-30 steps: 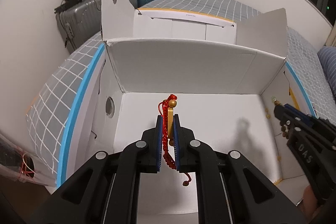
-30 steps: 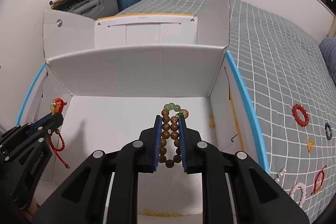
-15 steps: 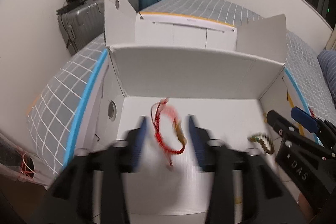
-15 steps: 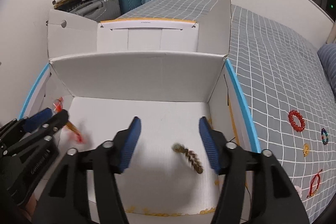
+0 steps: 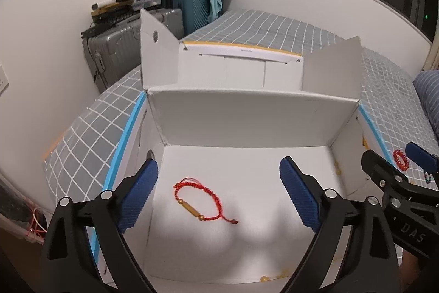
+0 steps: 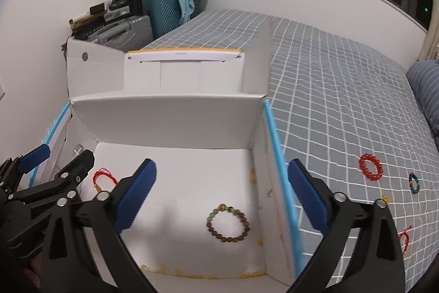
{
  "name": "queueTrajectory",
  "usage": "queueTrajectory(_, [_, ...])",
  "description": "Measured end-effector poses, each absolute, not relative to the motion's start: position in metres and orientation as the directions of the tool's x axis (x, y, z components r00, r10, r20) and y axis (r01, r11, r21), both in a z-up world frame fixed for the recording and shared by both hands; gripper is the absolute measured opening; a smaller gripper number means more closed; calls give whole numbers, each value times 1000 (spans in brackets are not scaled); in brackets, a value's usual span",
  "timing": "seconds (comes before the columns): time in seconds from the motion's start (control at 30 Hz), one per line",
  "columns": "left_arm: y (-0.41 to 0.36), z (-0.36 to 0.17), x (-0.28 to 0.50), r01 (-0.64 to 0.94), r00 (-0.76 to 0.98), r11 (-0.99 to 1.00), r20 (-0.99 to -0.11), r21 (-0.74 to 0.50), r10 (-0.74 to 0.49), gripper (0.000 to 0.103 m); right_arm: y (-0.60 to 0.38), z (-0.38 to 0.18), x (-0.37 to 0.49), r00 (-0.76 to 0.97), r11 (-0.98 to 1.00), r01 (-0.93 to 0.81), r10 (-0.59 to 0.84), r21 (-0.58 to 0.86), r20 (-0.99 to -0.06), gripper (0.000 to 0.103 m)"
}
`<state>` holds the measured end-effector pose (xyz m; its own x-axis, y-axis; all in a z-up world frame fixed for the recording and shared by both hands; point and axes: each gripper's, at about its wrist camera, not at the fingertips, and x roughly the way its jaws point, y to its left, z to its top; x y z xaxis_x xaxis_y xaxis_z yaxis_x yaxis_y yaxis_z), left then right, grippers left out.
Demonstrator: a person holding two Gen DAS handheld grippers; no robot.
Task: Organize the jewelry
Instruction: 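Open both tools to drop the bracelets into the box, then move both tools back over the remaining bracelets on the bed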
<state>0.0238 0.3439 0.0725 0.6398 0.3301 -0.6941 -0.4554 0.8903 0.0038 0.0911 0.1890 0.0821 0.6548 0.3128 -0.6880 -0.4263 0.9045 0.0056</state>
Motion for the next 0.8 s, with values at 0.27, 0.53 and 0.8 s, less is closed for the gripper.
queueTrajectory(0.27, [310, 84, 33, -416, 682, 909, -666, -12, 303, 97, 142, 94, 92, 689, 924, -383, 292, 9, -663, 95])
queueTrajectory(0.53, [260, 93, 50, -334, 723, 942, -648, -25, 240, 97, 80, 106, 95, 735, 957, -291, 222, -3, -641, 95])
queueTrajectory(0.8, [196, 95, 73, -226, 751, 974, -639, -13, 166, 97, 15, 107, 100, 765, 982, -187, 134, -17, -630, 95])
